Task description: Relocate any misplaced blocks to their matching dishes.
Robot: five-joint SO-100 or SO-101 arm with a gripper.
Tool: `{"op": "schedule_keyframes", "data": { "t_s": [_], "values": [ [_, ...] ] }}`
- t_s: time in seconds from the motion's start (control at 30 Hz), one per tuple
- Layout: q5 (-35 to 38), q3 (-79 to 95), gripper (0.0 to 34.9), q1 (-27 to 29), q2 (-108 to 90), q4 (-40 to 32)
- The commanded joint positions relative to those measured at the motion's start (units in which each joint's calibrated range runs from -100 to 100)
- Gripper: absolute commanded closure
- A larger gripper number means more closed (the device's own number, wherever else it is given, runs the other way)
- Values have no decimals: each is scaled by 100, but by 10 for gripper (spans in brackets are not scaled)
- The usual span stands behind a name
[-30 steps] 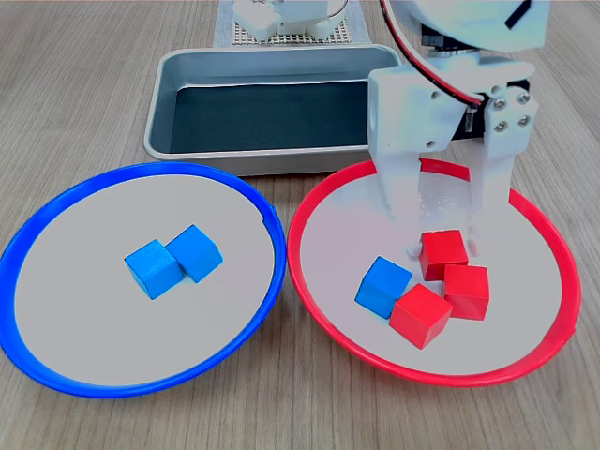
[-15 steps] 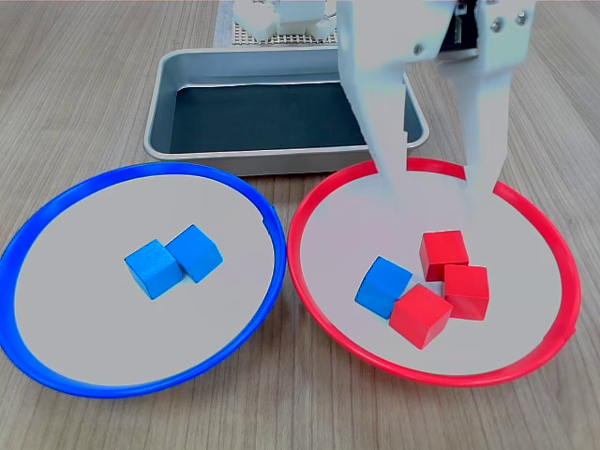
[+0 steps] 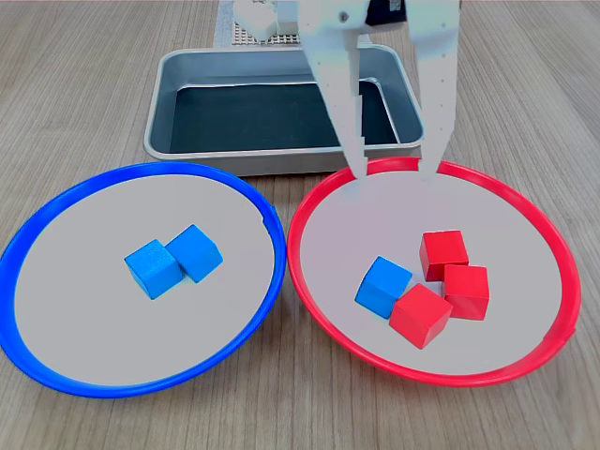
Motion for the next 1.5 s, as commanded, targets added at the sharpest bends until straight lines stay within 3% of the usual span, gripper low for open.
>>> {"op": "schedule_keyframes", "data": {
  "t_s": [0.0,0.57,0.9,1.17,1.47],
  "values": [
    [-581,-118,232,217,-98,0],
    [-2891,-837,207,386,644,371],
    [-3600,-1438,186,113,951,924],
    [-4078,-1993,180,217,1591,1469],
    [-4230,-2366,178,208,1957,1518]
  ]
}}
